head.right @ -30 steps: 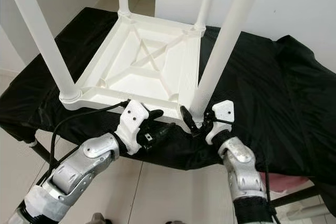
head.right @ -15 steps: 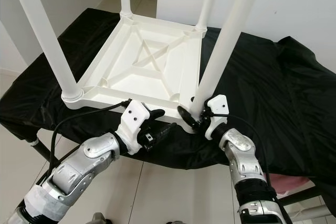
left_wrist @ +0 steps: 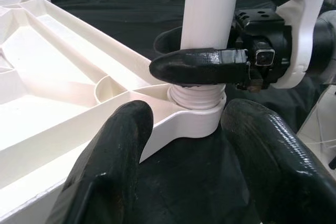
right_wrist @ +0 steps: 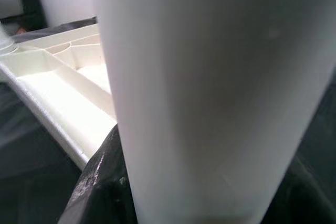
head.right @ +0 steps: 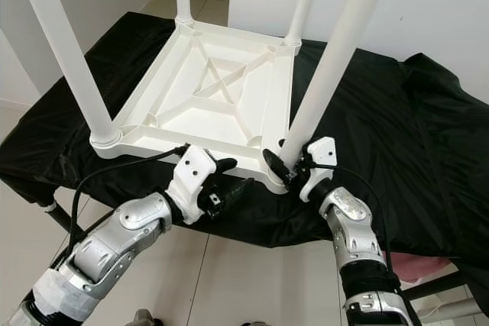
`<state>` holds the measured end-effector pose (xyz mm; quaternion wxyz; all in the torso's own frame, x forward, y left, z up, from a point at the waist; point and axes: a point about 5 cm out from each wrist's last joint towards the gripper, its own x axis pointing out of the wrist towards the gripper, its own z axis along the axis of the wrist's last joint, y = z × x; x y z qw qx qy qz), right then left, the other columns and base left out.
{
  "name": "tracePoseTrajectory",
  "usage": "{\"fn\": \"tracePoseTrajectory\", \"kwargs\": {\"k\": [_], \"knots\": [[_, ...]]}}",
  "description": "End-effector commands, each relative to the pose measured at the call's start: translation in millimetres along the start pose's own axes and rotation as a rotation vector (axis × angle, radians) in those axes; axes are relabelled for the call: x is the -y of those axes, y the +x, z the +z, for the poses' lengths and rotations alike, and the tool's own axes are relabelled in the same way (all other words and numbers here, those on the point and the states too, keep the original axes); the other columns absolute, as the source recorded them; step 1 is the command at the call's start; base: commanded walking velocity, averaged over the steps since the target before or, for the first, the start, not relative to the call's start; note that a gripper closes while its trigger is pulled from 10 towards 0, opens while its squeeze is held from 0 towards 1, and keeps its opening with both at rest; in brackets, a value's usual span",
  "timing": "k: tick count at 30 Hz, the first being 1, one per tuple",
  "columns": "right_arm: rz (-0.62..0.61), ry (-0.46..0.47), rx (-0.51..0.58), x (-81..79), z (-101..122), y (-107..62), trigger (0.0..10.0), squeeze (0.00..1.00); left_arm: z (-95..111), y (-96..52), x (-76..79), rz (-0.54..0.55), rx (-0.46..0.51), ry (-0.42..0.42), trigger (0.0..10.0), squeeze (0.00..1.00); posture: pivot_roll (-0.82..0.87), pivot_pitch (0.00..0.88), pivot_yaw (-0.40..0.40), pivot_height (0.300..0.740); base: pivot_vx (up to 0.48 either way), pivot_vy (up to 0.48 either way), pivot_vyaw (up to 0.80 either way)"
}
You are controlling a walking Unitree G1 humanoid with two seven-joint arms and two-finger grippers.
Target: Building children table
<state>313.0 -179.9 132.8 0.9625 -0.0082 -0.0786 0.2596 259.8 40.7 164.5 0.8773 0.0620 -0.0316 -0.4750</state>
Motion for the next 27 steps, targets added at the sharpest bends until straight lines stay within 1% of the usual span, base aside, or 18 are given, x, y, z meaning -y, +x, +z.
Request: {"fn": "tracePoseTrajectory", "kwargs": {"k": [1,2,4,5,8,10,12,13,14,16,17,19,20,21,22,24,25,27], "knots": [[-0.061,0.023,0.024,0.9,2,-1.6,10.0,0.0,-1,-0.7,3.2,-0.086,0.0,0.009,10.0,0.0,0.04,0.083,-0.076,0.74,0.0,0.0,0.0],[-0.118,0.037,0.047,0.5,5,-2.1,10.0,0.0,-1,-0.8,3.2,-0.086,0.0,0.007,10.0,0.0,0.04,0.082,-0.074,0.74,0.0,0.0,0.0],[-0.215,0.034,0.069,-1.2,8,-3.3,10.0,0.0,-1,-0.3,1.7,-0.072,-0.002,0.015,10.0,0.0,0.04,0.082,-0.072,0.74,0.0,0.0,0.0],[-0.215,0.034,0.069,-1.2,8,-3.3,10.0,0.0,-1,-0.3,1.7,-0.072,-0.002,0.015,10.0,0.0,0.04,0.082,-0.072,0.74,0.0,0.0,0.0],[-0.29,0.028,0.07,-5.8,7,-5.5,10.0,0.0,-2,0.5,0.6,-0.06,-0.004,0.031,10.0,0.0,0.03,0.077,-0.074,0.74,0.0,0.0,0.0],[-0.311,0.028,0.069,-7.7,6,-6.4,10.0,0.0,-2,0.7,0.2,-0.056,-0.004,0.039,10.0,0.0,0.03,0.077,-0.074,0.74,0.0,0.0,0.0],[-0.398,0.021,0.048,-13.2,0,-9.7,10.0,0.0,-2,1.8,-2.5,-0.035,-0.006,0.055,10.0,0.0,0.03,0.076,-0.076,0.74,0.0,0.0,0.0],[-0.398,0.021,0.048,-13.2,0,-9.7,10.0,0.0,-2,1.8,-2.5,-0.035,-0.006,0.055,10.0,0.0,0.03,0.076,-0.076,0.74,0.0,0.0,0.0],[-0.434,0.019,0.038,-15.3,-2,-10.9,10.0,0.0,-2,2.0,-3.3,-0.028,-0.006,0.061,10.0,0.0,0.03,0.075,-0.079,0.74,0.0,0.0,0.0],[-0.546,0.04,0.006,-21.7,-6,-11.2,10.0,0.0,-2,1.4,-4.6,-0.019,0.001,0.067,10.0,0.0,0.03,0.074,-0.085,0.74,0.0,0.0,0.0],[-0.546,0.04,0.006,-21.7,-6,-11.2,10.0,0.0,-2,1.4,-4.6,-0.019,0.001,0.067,10.0,0.0,0.03,0.074,-0.085,0.74,0.0,0.0,0.0],[-0.635,0.055,-0.017,-30.7,-8,-8.9,10.0,0.0,-2,0.8,-5.2,-0.015,0.002,0.067,10.0,0.0,0.03,0.073,-0.086,0.74,0.0,0.0,0.0],[-0.649,0.076,-0.015,-37.8,-8,-6.3,10.0,0.0,-3,0.6,-5.0,-0.014,0.001,0.06,10.0,0.0,0.03,0.073,-0.087,0.74,0.0,0.0,0.0],[-0.649,0.076,-0.015,-37.8,-8,-6.3,10.0,0.0,-3,0.6,-5.0,-0.014,0.001,0.06,10.0,0.0,0.03,0.073,-0.087,0.74,0.0,0.0,0.0],[-0.648,0.096,-0.005,-44.1,-7,-3.9,10.0,0.0,-3,0.4,-4.6,-0.015,0.001,0.053,10.0,0.0,0.03,0.073,-0.087,0.74,0.0,0.0,0.0],[-0.622,0.127,0.007,-53.7,-5,0.0,10.0,0.0,-3,0.4,-3.5,-0.016,0.002,0.053,10.0,0.0,0.03,0.073,-0.088,0.74,0.0,0.0,0.0],[-0.622,0.127,0.007,-53.7,-5,0.0,10.0,0.0,-3,0.4,-3.5,-0.016,0.002,0.053,10.0,0.0,0.03,0.073,-0.088,0.74,0.0,0.0,0.0],[-0.589,0.133,0.008,-60.3,-5,1.7,10.0,0.0,-4,0.4,-2.0,-0.018,0.003,0.056,10.0,0.0,0.03,0.071,-0.088,0.74,0.0,0.0,0.0]]}}
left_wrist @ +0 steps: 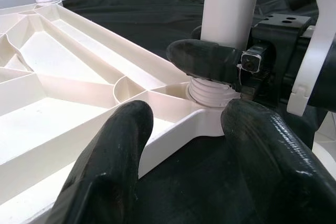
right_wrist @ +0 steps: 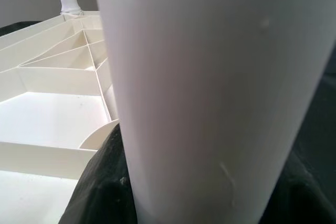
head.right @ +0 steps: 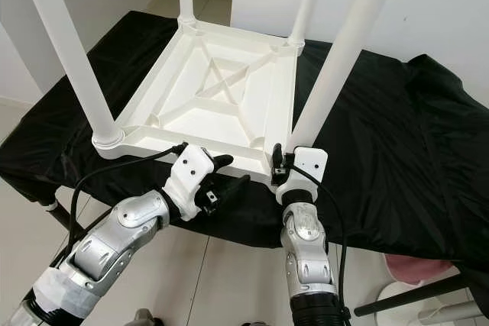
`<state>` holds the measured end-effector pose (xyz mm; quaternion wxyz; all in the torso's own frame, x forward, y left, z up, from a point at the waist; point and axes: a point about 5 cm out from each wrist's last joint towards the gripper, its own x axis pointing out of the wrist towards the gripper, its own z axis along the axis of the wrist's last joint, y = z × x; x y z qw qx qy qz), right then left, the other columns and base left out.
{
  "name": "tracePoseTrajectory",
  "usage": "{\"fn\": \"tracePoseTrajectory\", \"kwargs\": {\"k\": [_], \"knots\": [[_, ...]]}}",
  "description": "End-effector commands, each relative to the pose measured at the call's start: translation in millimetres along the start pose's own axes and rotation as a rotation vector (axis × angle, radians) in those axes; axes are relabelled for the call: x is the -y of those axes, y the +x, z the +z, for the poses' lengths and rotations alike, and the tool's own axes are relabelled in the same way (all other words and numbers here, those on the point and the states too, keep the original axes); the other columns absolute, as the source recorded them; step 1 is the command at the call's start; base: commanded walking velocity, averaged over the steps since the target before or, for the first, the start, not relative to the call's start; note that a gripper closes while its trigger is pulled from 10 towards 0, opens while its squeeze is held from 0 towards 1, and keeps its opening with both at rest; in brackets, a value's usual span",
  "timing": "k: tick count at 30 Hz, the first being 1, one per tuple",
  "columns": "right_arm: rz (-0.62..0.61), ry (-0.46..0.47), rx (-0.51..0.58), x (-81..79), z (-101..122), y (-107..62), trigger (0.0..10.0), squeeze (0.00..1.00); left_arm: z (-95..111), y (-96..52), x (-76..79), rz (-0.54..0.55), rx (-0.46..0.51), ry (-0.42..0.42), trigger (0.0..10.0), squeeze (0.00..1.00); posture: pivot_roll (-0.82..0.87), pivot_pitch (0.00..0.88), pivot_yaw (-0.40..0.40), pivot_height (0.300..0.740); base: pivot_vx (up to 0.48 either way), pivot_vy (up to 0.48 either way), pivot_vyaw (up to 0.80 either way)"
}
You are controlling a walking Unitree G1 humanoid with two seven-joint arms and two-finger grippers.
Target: Building children table
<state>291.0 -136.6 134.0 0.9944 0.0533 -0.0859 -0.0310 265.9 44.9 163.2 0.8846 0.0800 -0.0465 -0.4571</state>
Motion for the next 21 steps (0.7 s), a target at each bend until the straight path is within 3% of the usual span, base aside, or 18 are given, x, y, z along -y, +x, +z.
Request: {"fn": "tracePoseTrajectory", "kwargs": {"k": [1,8,9,10,11,20,21], "knots": [[0.003,0.051,-0.045,-8.5,-9,-8.0,10.0,0.0,-1,0.4,5.3,-0.057,-0.001,0.009,10.0,0.0,0.03,0.071,-0.088,0.74,0.0,0.0,0.0],[0.029,0.045,-0.042,-8.3,-7,-9.5,10.0,0.0,-2,-0.5,6.0,-0.061,0.0,0.007,10.0,0.0,0.03,0.064,-0.092,0.74,0.0,0.0,0.0],[0.032,0.047,-0.033,-6.9,-6,-9.2,10.0,0.68,-2,-1.0,5.5,-0.061,-0.001,0.007,10.0,0.0,0.03,0.063,-0.091,0.74,0.0,0.0,0.0],[0.032,0.047,-0.033,-6.9,-6,-9.2,10.0,0.68,-2,-1.0,5.5,-0.061,-0.001,0.007,10.0,0.0,0.03,0.063,-0.091,0.74,0.0,0.0,0.0],[0.057,0.07,-0.019,-6.4,-3,-9.6,10.0,1.0,-3,-1.5,4.9,-0.059,-0.002,0.007,10.0,0.0,0.03,0.063,-0.092,0.74,0.0,0.0,0.0],[0.12,0.051,-0.003,3.7,1,-10.8,10.0,1.0,-3,-2.1,5.4,-0.059,-0.004,0.007,10.0,0.0,0.03,0.059,-0.089,0.74,0.0,0.0,0.0],[0.158,0.044,-0.001,9.7,2,-11.4,10.0,0.49,-4,-2.8,5.6,-0.06,-0.006,0.008,10.0,0.0,0.04,0.056,-0.093,0.74,0.0,0.0,0.0]]}}
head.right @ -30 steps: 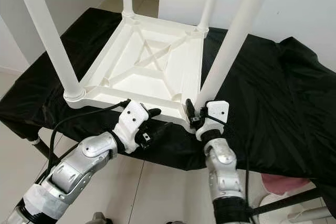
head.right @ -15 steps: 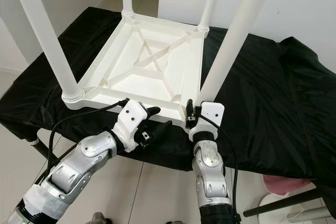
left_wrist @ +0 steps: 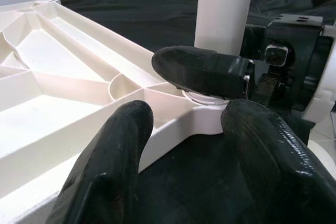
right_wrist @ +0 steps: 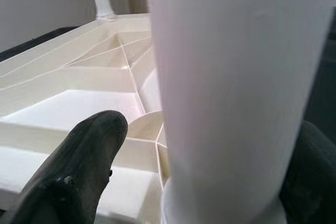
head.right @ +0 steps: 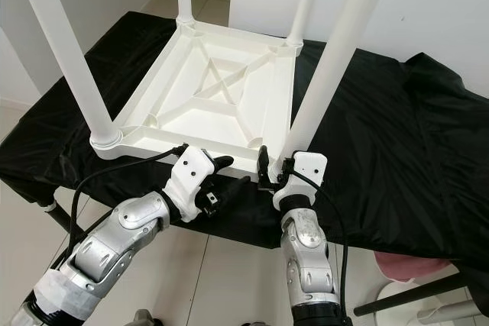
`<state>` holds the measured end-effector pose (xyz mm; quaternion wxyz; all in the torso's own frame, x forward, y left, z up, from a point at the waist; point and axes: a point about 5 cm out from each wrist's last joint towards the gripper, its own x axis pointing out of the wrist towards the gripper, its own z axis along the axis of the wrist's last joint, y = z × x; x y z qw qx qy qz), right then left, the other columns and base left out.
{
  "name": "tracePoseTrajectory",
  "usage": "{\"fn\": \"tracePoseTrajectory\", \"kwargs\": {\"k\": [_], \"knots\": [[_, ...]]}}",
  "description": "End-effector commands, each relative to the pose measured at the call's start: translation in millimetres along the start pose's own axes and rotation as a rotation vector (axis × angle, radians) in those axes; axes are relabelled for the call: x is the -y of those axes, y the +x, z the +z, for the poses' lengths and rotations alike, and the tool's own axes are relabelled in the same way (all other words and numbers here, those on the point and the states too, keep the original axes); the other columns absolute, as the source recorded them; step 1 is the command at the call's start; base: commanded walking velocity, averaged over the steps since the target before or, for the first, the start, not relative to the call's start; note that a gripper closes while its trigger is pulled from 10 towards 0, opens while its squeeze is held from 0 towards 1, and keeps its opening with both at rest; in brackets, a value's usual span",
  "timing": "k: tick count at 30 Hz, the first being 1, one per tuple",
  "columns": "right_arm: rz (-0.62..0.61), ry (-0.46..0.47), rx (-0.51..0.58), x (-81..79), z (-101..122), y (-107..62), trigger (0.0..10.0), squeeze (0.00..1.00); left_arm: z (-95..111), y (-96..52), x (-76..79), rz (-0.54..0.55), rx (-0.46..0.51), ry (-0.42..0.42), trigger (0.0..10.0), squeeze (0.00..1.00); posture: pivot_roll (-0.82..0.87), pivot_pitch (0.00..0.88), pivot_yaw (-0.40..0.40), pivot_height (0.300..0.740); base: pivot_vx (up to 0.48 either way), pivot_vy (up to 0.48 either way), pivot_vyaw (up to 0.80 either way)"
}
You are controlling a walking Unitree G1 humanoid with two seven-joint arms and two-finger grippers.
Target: Building children table
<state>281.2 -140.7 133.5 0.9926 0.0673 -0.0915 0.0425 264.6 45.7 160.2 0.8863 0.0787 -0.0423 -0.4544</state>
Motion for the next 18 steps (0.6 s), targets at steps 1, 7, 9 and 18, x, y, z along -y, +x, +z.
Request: {"fn": "tracePoseTrajectory", "kwargs": {"k": [1,7,9,18], "knots": [[0.038,0.0,-0.003,8.5,1,-3.6,10.0,0.49,-1,-1.8,4.5,-0.065,0.0,0.015,10.0,0.0,0.04,0.056,-0.093,0.74,0.0,0.0,0.0],[0.172,-0.039,-0.007,19.1,4,-6.5,10.0,0.0,-2,-3.7,2.5,-0.059,-0.003,0.014,10.0,0.0,0.04,0.052,-0.089,0.74,0.0,0.0,0.0],[0.21,-0.055,-0.009,22.6,5,-5.8,10.0,0.0,-2,-3.6,2.3,-0.061,-0.004,0.016,10.0,0.0,0.03,0.05,-0.086,0.74,0.0,0.0,0.0],[0.35,-0.141,-0.044,34.2,4,7.3,10.0,0.0,0,-2.2,0.6,-0.064,-0.001,0.025,10.0,0.0,0.04,0.042,-0.082,0.74,0.0,0.0,0.0]]}}
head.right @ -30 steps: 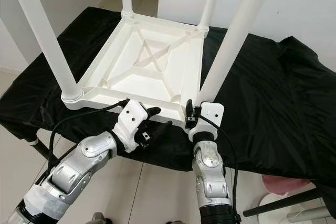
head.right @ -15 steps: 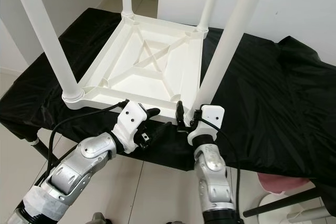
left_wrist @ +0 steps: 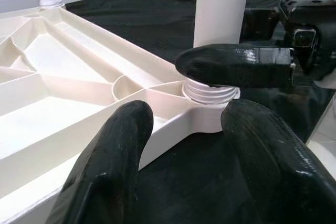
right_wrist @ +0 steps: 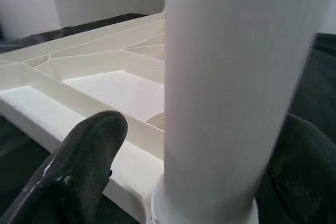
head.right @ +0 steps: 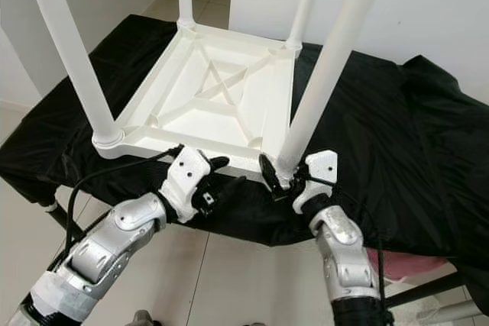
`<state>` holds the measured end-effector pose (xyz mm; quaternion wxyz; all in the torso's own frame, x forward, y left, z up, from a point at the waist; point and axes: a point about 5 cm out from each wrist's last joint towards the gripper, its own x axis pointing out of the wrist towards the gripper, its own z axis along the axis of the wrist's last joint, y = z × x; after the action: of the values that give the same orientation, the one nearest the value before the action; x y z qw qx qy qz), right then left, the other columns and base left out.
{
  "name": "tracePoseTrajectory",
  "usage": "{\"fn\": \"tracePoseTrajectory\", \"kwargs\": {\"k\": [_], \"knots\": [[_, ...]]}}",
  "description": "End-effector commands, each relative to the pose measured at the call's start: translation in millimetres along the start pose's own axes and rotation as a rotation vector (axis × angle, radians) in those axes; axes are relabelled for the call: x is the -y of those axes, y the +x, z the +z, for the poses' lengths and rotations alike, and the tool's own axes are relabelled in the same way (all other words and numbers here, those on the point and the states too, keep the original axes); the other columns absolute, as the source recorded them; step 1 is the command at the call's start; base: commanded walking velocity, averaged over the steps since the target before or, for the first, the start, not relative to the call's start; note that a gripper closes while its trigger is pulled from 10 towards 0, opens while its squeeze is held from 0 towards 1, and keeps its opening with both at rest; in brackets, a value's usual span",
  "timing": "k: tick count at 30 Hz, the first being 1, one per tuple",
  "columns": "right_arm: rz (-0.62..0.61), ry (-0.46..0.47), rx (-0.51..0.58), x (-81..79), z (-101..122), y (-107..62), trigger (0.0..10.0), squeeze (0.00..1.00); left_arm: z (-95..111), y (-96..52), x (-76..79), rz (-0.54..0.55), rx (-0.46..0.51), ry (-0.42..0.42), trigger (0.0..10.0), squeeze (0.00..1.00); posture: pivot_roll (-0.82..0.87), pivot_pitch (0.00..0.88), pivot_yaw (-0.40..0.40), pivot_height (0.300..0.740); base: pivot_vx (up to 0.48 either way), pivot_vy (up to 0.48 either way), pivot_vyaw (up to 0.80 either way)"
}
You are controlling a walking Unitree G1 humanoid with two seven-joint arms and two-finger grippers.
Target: Building children table
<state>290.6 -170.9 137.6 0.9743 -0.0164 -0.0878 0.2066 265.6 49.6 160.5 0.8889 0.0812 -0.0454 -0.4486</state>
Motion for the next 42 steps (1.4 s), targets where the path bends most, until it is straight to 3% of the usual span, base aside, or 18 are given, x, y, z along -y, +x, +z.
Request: {"fn": "tracePoseTrajectory", "kwargs": {"k": [1,8,9,11,12,13,26,27,28,29,35,42], "knots": [[0.026,-0.022,-0.019,6.1,-3,0.4,10.0,0.0,0,0.5,3.4,-0.077,-0.002,0.019,10.0,0.0,0.04,0.042,-0.082,0.74,0.0,0.0,0.0],[0.084,-0.056,-0.061,18.6,-10,12.7,10.0,0.0,0,-1.0,3.9,-0.069,-0.002,0.018,10.0,0.0,0.05,0.044,-0.088,0.74,0.0,0.0,0.0],[0.12,-0.051,-0.078,16.5,-15,13.8,4.4,0.0,1,-1.1,3.6,-0.066,-0.001,0.018,10.0,0.0,0.06,0.047,-0.088,0.74,0.0,0.0,0.0],[0.12,-0.051,-0.078,16.5,-15,13.8,4.4,0.0,1,-1.1,3.6,-0.066,-0.001,0.018,10.0,0.0,0.06,0.047,-0.088,0.74,0.0,0.0,0.0],[0.135,-0.048,-0.081,15.8,-16,14.2,3.5,0.0,1,-1.2,3.4,-0.064,0.0,0.018,10.0,0.0,0.06,0.048,-0.087,0.74,0.0,0.0,0.0],[0.143,-0.047,-0.086,15.2,-18,14.7,0.0,0.0,1,-1.3,3.3,-0.062,0.001,0.018,10.0,0.0,0.06,0.048,-0.087,0.74,0.0,0.0,0.0],[0.154,-0.025,-0.093,14.7,-26,16.2,0.0,0.0,1,-2.1,2.8,-0.063,-0.007,0.021,10.0,0.0,0.06,0.068,-0.076,0.74,0.0,0.0,0.0],[0.133,-0.014,-0.084,14.9,-25,15.8,4.0,0.0,1,-2.1,2.6,-0.064,-0.009,0.022,10.0,0.0,0.06,0.071,-0.075,0.74,0.0,0.0,0.0],[0.119,-0.006,-0.077,15.2,-24,15.5,4.0,0.0,1,-2.1,2.5,-0.064,-0.01,0.023,10.0,0.0,0.06,0.071,-0.075,0.74,0.0,0.0,0.0],[0.104,0.009,-0.069,14.5,-23,15.1,10.0,0.0,1,-2.3,2.7,-0.065,-0.011,0.023,10.0,0.0,0.05,0.075,-0.074,0.74,0.0,0.0,0.0],[0.027,0.028,-0.055,11.0,-22,14.8,10.0,0.0,0,-2.4,3.7,-0.068,-0.012,0.02,10.0,0.0,0.04,0.082,-0.073,0.74,0.0,0.0,0.0],[-0.245,0.093,-0.013,1.7,-18,13.3,10.0,0.0,0,-1.3,5.7,-0.072,-0.011,0.013,10.0,0.0,0.04,0.096,-0.075,0.74,0.0,0.0,0.0]]}}
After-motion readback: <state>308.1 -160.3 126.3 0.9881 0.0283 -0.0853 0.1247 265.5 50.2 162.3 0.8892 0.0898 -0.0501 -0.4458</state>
